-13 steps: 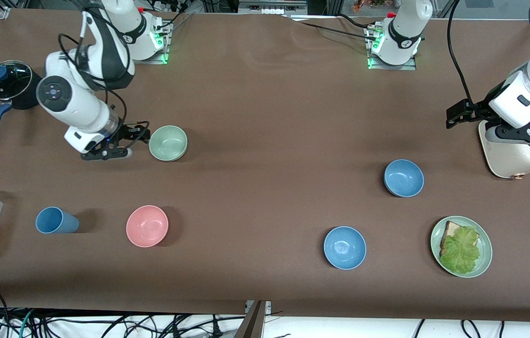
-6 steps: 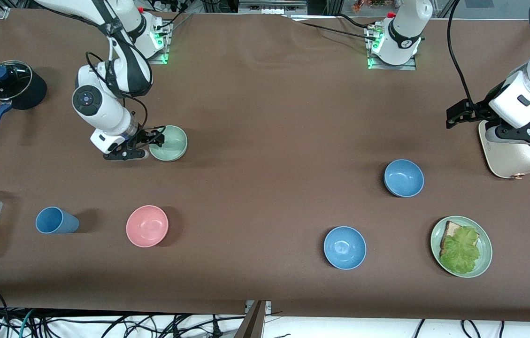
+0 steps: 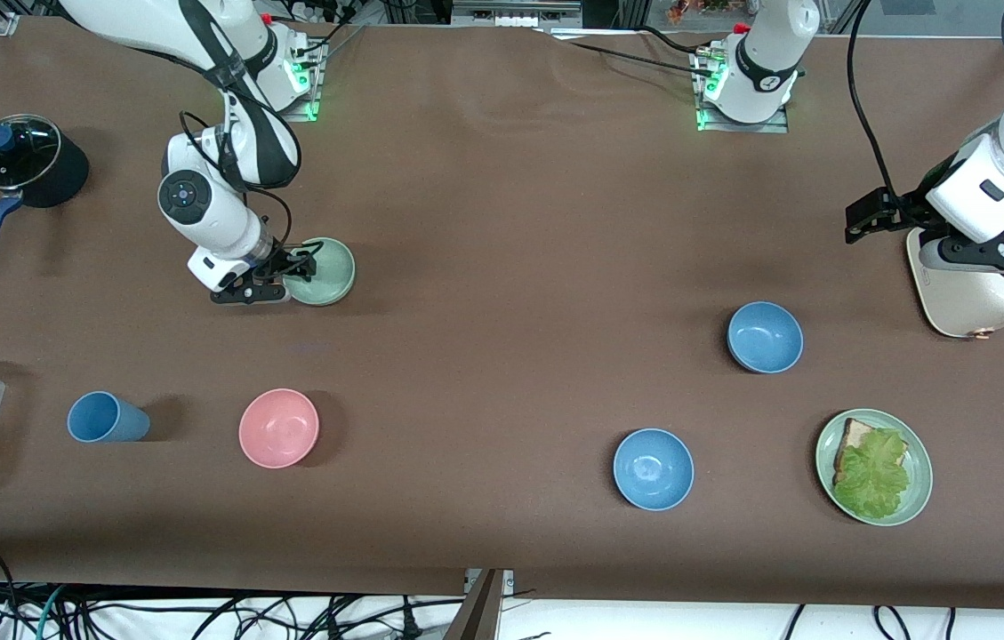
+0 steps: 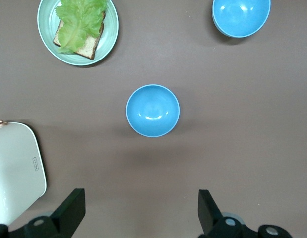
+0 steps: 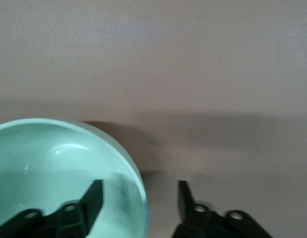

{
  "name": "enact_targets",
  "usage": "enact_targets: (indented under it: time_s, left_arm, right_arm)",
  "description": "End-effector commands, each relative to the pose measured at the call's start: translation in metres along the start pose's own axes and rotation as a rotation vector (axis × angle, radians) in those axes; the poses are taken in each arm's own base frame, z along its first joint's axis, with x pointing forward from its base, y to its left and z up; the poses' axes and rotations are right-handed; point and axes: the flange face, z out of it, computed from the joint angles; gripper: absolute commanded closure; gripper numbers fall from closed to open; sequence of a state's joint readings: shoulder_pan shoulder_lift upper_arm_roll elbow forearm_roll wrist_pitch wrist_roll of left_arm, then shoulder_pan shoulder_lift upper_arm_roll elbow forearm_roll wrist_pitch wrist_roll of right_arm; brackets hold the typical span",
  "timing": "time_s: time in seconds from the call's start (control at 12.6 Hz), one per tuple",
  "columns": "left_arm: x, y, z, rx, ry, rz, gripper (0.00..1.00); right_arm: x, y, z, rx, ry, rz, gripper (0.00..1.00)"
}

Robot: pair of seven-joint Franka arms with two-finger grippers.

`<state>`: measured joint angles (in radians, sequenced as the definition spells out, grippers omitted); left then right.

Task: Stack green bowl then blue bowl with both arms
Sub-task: 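Slide the pale green bowl with the right gripper toward the table middle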

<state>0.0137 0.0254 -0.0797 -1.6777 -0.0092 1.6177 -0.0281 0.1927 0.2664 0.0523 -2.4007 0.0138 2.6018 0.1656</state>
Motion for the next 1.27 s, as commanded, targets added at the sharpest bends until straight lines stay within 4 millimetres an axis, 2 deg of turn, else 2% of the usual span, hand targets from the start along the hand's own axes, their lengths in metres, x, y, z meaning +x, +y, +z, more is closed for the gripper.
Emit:
enact_targets:
  time_s: [0.0,0.24,0.4,0.56,0.72,0.8,1.03,1.11,1.19]
  left_arm:
    - [0.002,0.000,-0.004,-0.007,-0.004,0.003,0.00]
    - [0.002,0.000,-0.004,-0.007,-0.004,0.003,0.00]
    - [0.002,0.000,-0.004,-0.007,-0.004,0.003,0.00]
    - [0.003,0.000,-0.004,-0.007,-0.005,0.002,0.00]
    - [0.002,0.000,-0.004,-0.007,-0.004,0.003,0.00]
    - [0.002,0.000,-0.005,-0.007,-0.002,0.003,0.00]
    - [0.002,0.000,-0.004,-0.007,-0.004,0.003,0.00]
    - [0.003,0.000,-0.004,-0.007,-0.005,0.003,0.00]
    - [0.002,0.000,-0.004,-0.007,-0.004,0.003,0.00]
  right_arm:
    - [-0.003,-0.008,-0.009,0.010,0.011,0.021,1.00]
    - [0.008,-0.017,-0.036,0.006,-0.015,0.023,1.00]
    - [0.017,-0.053,-0.062,0.015,-0.010,0.031,1.00]
    - [0.033,-0.106,-0.088,0.028,-0.022,0.082,1.00]
    - [0.046,-0.164,-0.095,0.044,-0.019,0.142,1.00]
    - [0.050,-0.186,-0.095,0.053,-0.014,0.179,1.00]
    - [0.064,-0.285,-0.077,0.099,-0.008,0.305,1.00]
    - [0.070,-0.311,-0.069,0.116,-0.007,0.349,1.00]
    - [0.066,-0.339,-0.051,0.116,-0.015,0.384,1.00]
